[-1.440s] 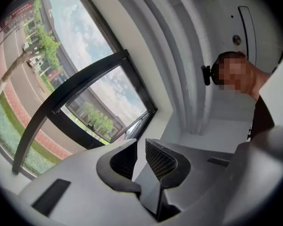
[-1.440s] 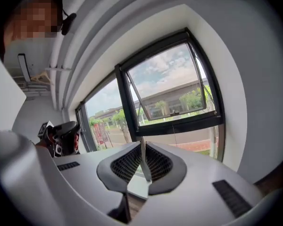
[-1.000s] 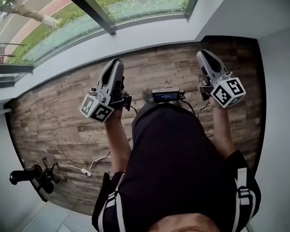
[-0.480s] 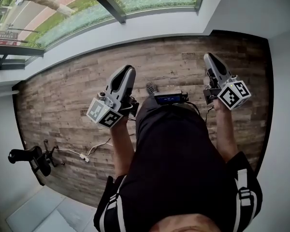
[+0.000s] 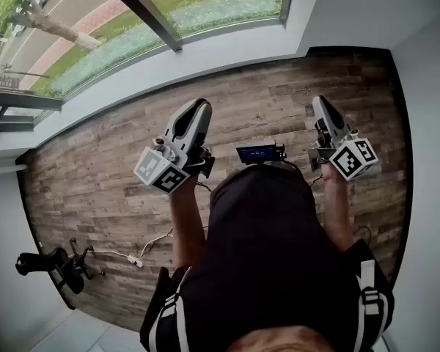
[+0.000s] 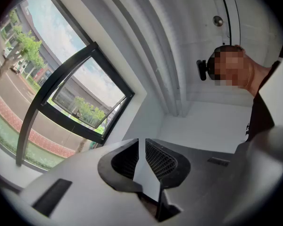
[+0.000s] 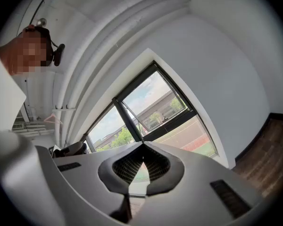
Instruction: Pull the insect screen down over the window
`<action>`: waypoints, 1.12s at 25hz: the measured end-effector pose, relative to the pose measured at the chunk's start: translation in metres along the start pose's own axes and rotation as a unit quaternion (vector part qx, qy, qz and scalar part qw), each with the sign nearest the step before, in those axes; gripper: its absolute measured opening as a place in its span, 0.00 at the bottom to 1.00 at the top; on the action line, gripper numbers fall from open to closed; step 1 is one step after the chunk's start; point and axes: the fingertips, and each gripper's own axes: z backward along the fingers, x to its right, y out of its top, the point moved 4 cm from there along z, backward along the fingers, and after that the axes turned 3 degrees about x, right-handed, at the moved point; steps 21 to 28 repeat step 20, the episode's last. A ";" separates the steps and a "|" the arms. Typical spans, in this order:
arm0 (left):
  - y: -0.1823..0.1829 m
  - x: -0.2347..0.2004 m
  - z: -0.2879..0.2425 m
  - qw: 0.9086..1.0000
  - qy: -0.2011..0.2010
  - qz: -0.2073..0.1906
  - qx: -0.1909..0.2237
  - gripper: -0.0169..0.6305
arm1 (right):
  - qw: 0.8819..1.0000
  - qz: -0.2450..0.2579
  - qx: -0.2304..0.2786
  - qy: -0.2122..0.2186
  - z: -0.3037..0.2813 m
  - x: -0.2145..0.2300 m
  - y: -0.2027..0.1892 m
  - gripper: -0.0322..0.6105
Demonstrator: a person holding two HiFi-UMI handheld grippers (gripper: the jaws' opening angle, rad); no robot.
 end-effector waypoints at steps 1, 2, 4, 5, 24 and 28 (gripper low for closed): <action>0.004 -0.001 0.009 1.000 0.000 0.003 0.001 0.11 | 1.000 0.000 -0.003 -0.002 0.002 -0.011 -0.006 0.06; 0.008 -0.001 0.019 1.000 0.000 0.006 0.002 0.11 | 1.000 0.005 -0.007 -0.001 0.005 -0.024 -0.012 0.06; 0.013 -0.003 0.038 1.000 -0.002 0.010 0.004 0.11 | 1.000 0.020 -0.014 0.001 0.008 -0.049 -0.022 0.06; 0.014 -0.003 0.047 1.000 -0.004 0.013 0.003 0.11 | 1.000 0.026 -0.017 0.001 0.011 -0.059 -0.028 0.06; -0.004 -0.004 0.171 0.998 0.034 0.048 0.020 0.11 | 0.996 0.054 -0.066 0.024 0.035 -0.152 -0.101 0.06; -0.004 -0.004 0.171 0.998 0.034 0.048 0.020 0.11 | 0.996 0.054 -0.066 0.024 0.035 -0.152 -0.101 0.06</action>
